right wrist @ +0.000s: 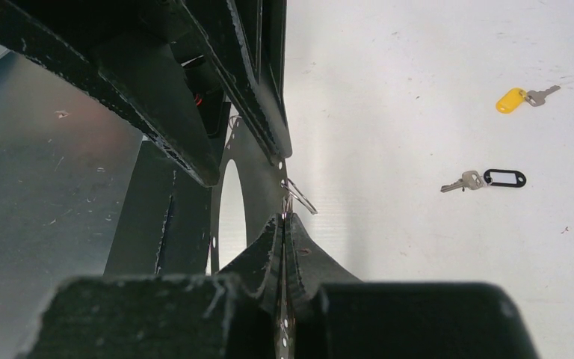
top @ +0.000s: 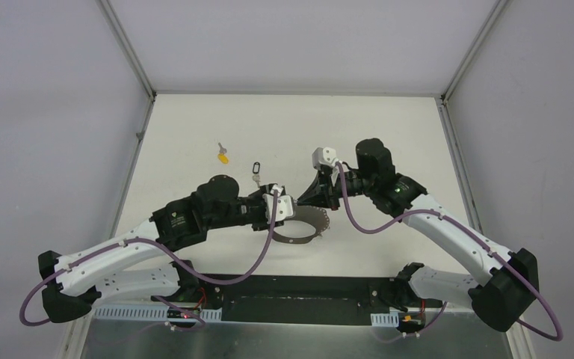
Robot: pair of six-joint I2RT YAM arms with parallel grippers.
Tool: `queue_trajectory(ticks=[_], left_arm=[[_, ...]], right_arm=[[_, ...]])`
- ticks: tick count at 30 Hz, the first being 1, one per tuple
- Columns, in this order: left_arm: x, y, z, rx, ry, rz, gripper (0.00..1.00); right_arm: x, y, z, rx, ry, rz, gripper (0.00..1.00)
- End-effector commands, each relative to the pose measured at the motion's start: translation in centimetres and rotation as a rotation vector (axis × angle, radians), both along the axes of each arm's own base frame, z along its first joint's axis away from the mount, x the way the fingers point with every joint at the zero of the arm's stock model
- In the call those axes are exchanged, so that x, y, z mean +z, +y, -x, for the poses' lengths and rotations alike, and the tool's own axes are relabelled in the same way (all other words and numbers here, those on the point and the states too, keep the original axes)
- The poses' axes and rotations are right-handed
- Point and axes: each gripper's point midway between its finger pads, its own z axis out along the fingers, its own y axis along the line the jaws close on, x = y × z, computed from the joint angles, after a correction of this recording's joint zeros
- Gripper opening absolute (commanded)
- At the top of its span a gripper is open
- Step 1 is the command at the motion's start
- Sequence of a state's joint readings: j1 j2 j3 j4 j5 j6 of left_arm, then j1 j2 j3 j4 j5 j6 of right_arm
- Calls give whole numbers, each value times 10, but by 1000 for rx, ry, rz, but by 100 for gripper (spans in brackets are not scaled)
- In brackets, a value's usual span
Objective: Put the keys on the keyring
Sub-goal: Adjust the keyring.
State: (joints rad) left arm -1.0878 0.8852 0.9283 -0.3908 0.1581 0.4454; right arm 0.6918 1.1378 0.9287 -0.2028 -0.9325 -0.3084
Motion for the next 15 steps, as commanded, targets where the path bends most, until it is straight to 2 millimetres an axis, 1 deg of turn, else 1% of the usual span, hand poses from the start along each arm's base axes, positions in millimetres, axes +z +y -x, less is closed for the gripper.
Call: queue_trajectory(ticks=[1,6,10,12,15], left_arm=[[21,-6,2,-3,-15,101,40],[29,-4,-6,81,28,133,41],[42,5,-23,259,126,206,51],[41,8,-27,315,189,212,55],[33,18,-33,416,341,208,62]], right_arm=[[21,1,8,33,-52,-71,0],[20,1,9,35,-48,-70,0],[17,0,8,30,-49,-65,0],[15,0,8,27,-46,-60,0],[10,-2,9,25,-38,-54,0]])
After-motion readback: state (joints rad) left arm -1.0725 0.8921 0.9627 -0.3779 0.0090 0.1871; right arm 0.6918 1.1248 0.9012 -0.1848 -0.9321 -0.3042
